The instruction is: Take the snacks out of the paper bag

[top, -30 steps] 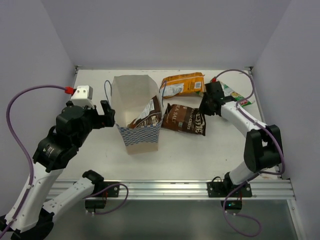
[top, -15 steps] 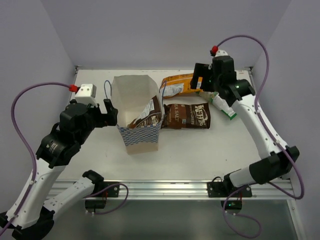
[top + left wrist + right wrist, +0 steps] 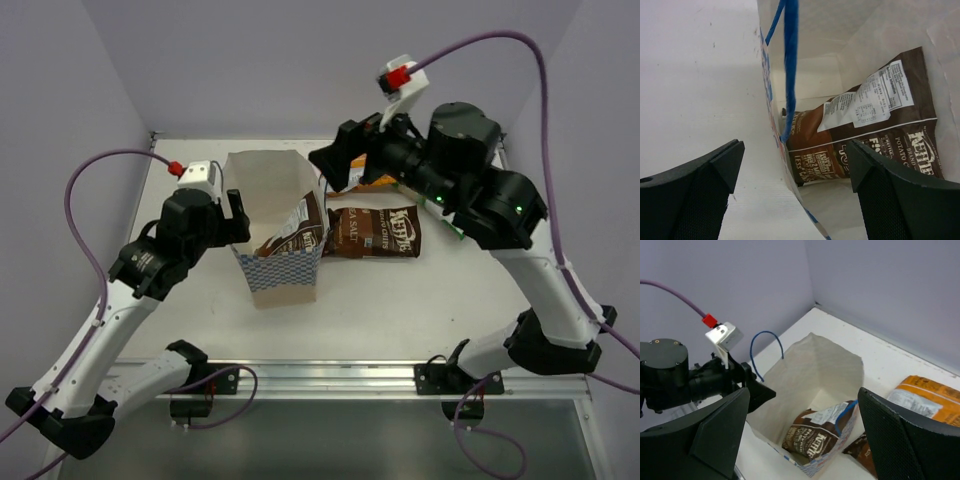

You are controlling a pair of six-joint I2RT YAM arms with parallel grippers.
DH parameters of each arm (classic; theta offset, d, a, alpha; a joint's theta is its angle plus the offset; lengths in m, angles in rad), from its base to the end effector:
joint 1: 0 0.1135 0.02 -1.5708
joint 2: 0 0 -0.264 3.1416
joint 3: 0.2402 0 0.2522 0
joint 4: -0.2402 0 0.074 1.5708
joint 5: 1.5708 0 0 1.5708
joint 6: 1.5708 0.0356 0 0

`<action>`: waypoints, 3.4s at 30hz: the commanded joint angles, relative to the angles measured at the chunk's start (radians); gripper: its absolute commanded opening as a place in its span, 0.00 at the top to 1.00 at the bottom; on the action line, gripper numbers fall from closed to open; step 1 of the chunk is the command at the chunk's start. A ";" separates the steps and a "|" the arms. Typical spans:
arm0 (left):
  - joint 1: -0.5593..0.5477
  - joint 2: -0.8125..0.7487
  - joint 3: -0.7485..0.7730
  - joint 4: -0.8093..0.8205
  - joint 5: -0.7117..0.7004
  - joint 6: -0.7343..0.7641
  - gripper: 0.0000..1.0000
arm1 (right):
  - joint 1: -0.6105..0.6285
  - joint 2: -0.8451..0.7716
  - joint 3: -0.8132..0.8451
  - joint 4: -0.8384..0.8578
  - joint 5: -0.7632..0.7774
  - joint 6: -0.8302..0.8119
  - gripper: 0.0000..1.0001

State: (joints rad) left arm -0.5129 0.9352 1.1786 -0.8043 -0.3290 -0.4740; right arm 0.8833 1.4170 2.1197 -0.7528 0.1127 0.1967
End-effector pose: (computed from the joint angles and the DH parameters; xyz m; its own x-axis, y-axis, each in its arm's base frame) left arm 0.1605 -0.0772 0.3859 -0.5156 -0.2054 -0.8319 -0.0105 0.9723 -0.2336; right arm 0.1535 0.1806 0.5730 -0.1673 0.1023 -0.9806 -0.6770 0.7111 0.1897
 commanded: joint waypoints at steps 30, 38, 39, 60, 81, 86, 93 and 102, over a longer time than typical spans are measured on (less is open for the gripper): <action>-0.001 0.020 0.009 0.149 -0.061 0.149 0.90 | 0.065 0.346 -0.052 -0.174 0.024 0.288 0.07; -0.001 0.034 0.050 0.208 -0.050 0.284 0.90 | 0.023 0.319 -0.165 -0.158 0.036 0.316 0.07; -0.001 0.036 0.055 0.208 -0.044 0.287 0.90 | 0.019 0.321 -0.178 -0.158 0.036 0.317 0.07; -0.003 0.119 0.021 0.065 0.022 0.086 0.43 | -0.009 0.306 -0.167 -0.154 0.119 0.322 0.06; -0.003 0.231 0.105 0.221 -0.035 0.349 1.00 | -0.021 0.313 -0.164 -0.126 0.108 0.308 0.05; -0.018 0.243 0.139 0.260 -0.038 0.377 1.00 | -0.037 0.324 -0.213 -0.126 0.100 0.334 0.05; -0.050 0.240 0.127 0.300 -0.067 0.402 1.00 | -0.060 0.332 -0.299 -0.071 0.090 0.343 0.05; -0.101 0.198 0.084 0.313 -0.122 0.393 1.00 | -0.076 0.350 -0.288 -0.043 0.122 0.259 0.05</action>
State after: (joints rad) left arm -0.6029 1.1763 1.2629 -0.5846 -0.4030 -0.1066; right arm 0.8135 1.7821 1.8206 -0.8444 0.2108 0.4950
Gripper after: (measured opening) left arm 0.046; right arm 0.953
